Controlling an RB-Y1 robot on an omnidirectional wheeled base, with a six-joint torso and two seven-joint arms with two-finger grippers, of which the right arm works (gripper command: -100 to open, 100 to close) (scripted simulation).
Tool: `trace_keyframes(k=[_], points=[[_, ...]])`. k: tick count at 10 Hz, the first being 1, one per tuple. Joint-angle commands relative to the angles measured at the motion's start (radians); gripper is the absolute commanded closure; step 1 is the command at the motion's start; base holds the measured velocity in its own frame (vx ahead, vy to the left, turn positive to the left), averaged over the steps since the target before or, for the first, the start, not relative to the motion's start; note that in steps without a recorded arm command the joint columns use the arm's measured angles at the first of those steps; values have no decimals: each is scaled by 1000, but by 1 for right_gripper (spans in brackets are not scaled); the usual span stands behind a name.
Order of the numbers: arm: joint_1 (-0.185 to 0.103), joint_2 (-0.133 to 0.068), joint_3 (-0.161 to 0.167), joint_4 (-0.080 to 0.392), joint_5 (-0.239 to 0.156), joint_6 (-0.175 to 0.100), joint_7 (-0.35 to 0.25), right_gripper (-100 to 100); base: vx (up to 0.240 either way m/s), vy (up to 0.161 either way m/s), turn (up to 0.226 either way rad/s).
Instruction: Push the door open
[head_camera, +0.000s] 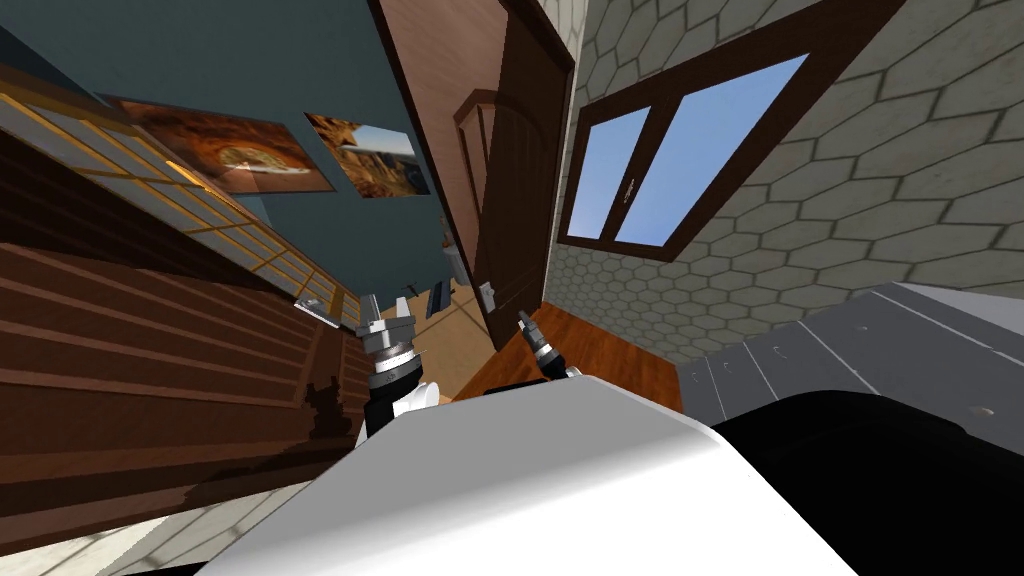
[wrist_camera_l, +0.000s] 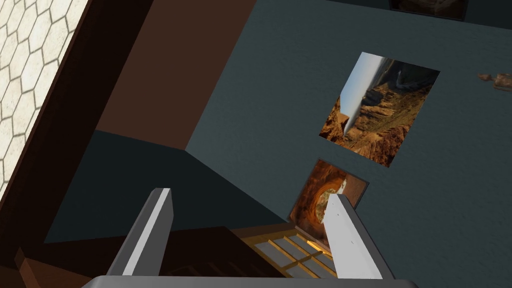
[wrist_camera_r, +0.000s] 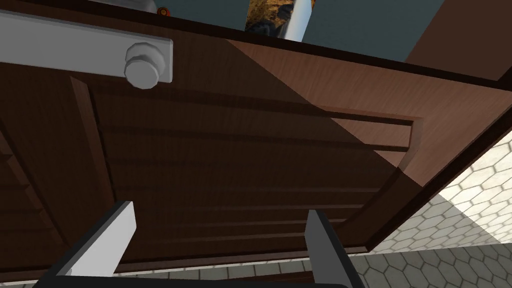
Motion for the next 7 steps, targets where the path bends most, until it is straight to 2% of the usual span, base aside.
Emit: trace_keyframes(k=[1, 7], points=[[-1, -2, 36, 24, 26, 12, -24, -100, 148, -68, 71], [-14, -10, 136, 107, 100, 43, -98, -100, 184, -59, 49]])
